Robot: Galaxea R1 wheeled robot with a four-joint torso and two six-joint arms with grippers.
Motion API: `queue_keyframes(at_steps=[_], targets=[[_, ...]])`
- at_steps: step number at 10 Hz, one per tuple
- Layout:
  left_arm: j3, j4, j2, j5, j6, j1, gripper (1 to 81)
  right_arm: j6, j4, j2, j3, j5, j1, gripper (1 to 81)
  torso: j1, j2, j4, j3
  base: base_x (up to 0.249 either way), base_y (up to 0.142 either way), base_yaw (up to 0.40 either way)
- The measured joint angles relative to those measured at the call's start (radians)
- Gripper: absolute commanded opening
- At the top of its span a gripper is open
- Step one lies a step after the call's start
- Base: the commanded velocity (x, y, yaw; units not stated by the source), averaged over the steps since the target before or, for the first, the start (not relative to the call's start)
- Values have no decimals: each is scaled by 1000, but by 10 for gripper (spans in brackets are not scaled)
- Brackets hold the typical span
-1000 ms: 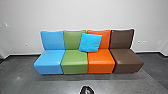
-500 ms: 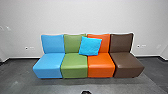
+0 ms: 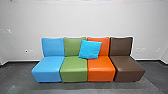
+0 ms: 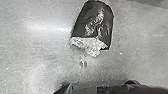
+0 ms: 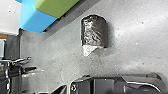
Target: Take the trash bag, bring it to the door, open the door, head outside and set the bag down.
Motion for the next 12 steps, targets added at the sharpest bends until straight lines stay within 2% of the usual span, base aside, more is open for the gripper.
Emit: queue_keyframes(at_steps=[2, 4, 12], targets=[[-11, -13, 27, 12, 0, -20, 811, 0, 0, 0, 2, 0, 0, 811, 43, -68, 0, -3, 0, 0, 0], [-16, -16, 50, 16, -1, -53, 811, 0, 1, -1, 3, 0, 0, 811, 78, -125, 0, -41, 0, 0, 0], [-84, -19, 159, 97, -3, -156, 811, 0, 4, -2, 3, 5, 11, 811, 254, -399, 0, -302, 0, 0, 0]])
